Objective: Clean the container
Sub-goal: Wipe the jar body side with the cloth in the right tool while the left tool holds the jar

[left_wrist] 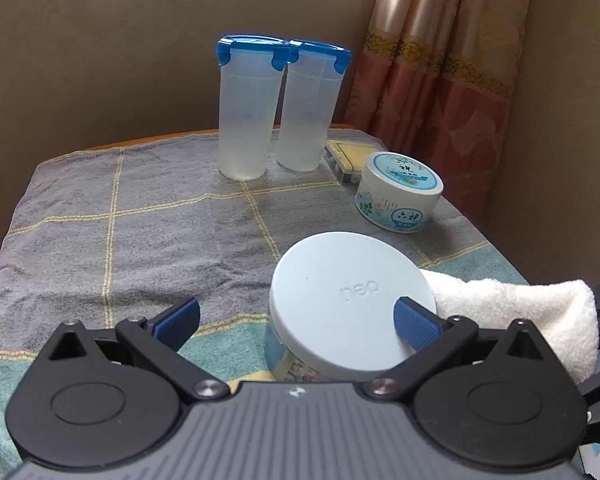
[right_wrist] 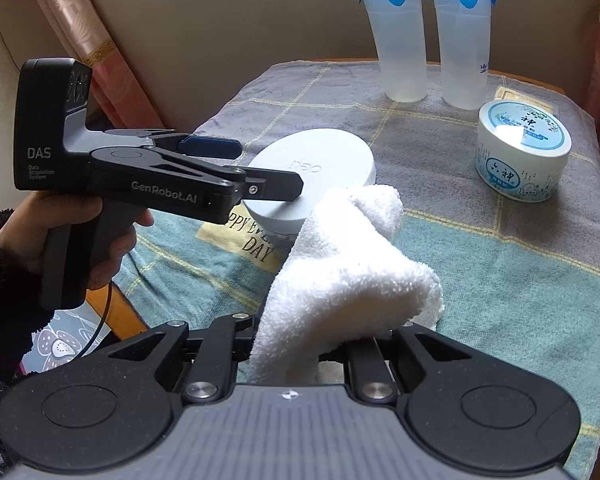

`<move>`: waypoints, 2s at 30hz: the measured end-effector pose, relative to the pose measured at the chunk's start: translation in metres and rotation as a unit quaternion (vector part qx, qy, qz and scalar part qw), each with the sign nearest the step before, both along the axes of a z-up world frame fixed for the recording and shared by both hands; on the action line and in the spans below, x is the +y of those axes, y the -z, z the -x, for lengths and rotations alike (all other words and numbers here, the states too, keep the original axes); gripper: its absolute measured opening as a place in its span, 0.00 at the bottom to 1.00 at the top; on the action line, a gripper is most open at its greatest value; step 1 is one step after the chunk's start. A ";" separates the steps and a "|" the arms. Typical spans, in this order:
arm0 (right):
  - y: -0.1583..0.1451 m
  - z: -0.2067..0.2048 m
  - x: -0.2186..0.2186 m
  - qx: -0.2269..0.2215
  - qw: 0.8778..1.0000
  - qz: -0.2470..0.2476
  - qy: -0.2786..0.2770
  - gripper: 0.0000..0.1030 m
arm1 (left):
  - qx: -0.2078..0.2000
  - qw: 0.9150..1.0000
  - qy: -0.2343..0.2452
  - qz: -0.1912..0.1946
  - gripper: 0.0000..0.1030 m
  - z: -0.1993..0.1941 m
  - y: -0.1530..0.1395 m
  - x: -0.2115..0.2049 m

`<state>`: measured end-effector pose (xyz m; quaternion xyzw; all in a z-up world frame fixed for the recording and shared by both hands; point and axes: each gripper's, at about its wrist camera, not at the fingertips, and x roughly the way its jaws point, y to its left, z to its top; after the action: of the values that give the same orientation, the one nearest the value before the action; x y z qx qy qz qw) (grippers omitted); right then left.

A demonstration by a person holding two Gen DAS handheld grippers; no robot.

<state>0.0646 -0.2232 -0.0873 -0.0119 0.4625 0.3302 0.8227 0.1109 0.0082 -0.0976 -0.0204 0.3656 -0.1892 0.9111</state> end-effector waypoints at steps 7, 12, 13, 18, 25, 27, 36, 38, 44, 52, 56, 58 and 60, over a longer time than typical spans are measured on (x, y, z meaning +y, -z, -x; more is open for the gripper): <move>0.002 -0.005 -0.001 0.002 1.000 -0.006 0.011 0.18 | 0.000 1.000 -0.001 0.006 1.00 0.000 0.001 0.002; -0.001 -0.023 -0.005 -0.004 1.000 -0.003 0.018 0.18 | 0.003 1.000 0.000 0.017 1.00 -0.001 0.003 0.005; -0.002 -0.028 -0.006 -0.006 1.000 -0.001 0.019 0.18 | 0.003 1.000 0.001 0.019 1.00 -0.001 0.004 0.005; -0.007 -0.054 -0.005 -0.020 0.999 0.013 0.021 0.18 | 0.003 1.000 0.001 0.021 1.00 -0.003 0.004 0.006; -0.010 -0.081 -0.012 -0.043 0.998 0.041 0.038 0.18 | 0.008 1.000 0.004 0.024 1.00 -0.005 0.005 0.008; -0.008 -0.083 -0.011 -0.044 0.997 0.046 0.031 0.18 | 0.010 1.000 0.004 0.025 1.00 -0.005 0.005 0.008; -0.003 -0.061 0.004 -0.044 0.997 0.056 -0.003 0.18 | 0.017 0.999 -0.002 0.028 1.00 -0.006 0.004 0.009; -0.003 -0.055 0.006 -0.043 0.997 0.057 -0.007 0.18 | 0.018 1.000 -0.004 0.025 1.00 -0.006 0.003 0.008; -0.003 -0.034 0.010 -0.038 0.998 0.052 -0.010 0.19 | 0.022 1.000 -0.010 0.018 1.00 -0.005 0.002 0.006; -0.004 -0.006 0.022 -0.035 0.998 0.043 -0.029 0.19 | 0.027 0.999 -0.017 0.001 1.00 -0.005 -0.003 0.001; -0.006 0.005 0.030 -0.035 0.998 0.037 -0.046 0.19 | 0.027 0.999 -0.019 -0.007 1.00 -0.005 -0.004 -0.001; -0.007 0.008 0.034 -0.035 0.997 0.033 -0.054 0.19 | 0.029 0.999 -0.021 -0.009 1.00 -0.005 -0.004 -0.002; -0.008 0.011 0.037 -0.035 0.997 0.030 -0.060 0.19 | 0.030 0.999 -0.022 -0.009 1.00 -0.005 -0.005 -0.002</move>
<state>0.0538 -0.1861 -0.0792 -0.0757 0.4415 0.3642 0.8165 0.1160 0.0065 -0.0930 -0.0254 0.3940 -0.1654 0.9037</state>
